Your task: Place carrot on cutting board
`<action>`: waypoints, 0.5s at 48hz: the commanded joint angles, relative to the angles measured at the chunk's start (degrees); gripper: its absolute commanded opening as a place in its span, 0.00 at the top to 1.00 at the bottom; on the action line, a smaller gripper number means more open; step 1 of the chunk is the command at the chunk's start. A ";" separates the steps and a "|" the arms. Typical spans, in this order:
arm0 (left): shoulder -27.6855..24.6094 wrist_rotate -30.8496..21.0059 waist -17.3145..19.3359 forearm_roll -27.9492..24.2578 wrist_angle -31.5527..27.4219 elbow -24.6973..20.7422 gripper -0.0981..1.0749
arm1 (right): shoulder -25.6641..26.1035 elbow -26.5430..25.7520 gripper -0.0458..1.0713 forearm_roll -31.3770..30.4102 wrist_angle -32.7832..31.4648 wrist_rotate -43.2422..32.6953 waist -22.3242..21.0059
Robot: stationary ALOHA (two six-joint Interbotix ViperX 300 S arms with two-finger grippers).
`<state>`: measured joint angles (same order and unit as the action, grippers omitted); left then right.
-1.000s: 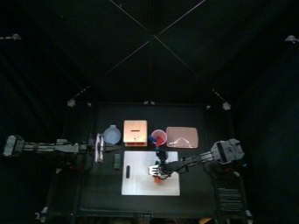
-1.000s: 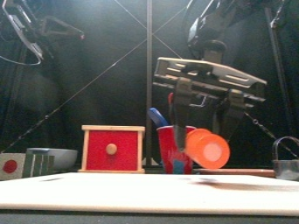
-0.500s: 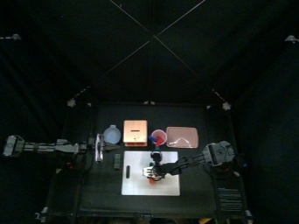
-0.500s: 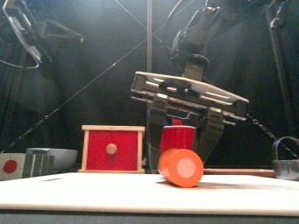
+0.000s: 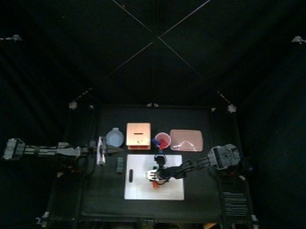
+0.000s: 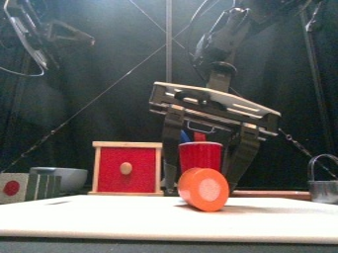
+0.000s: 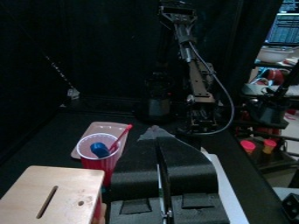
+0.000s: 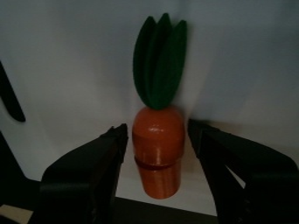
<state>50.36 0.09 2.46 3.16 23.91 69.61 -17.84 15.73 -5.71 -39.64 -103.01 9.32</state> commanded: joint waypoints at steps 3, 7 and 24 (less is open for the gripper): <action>-0.09 0.00 -0.44 0.00 0.70 -1.23 0.84 | 4.31 -0.44 0.15 -1.23 -2.37 -0.09 -0.44; -0.09 0.00 -1.23 0.09 0.70 -1.23 0.84 | 5.98 -0.35 0.15 -2.46 -3.69 -0.09 -0.18; -0.09 0.00 -2.55 0.26 0.97 -3.08 0.84 | 16.79 0.00 0.16 -18.19 -2.99 0.97 1.85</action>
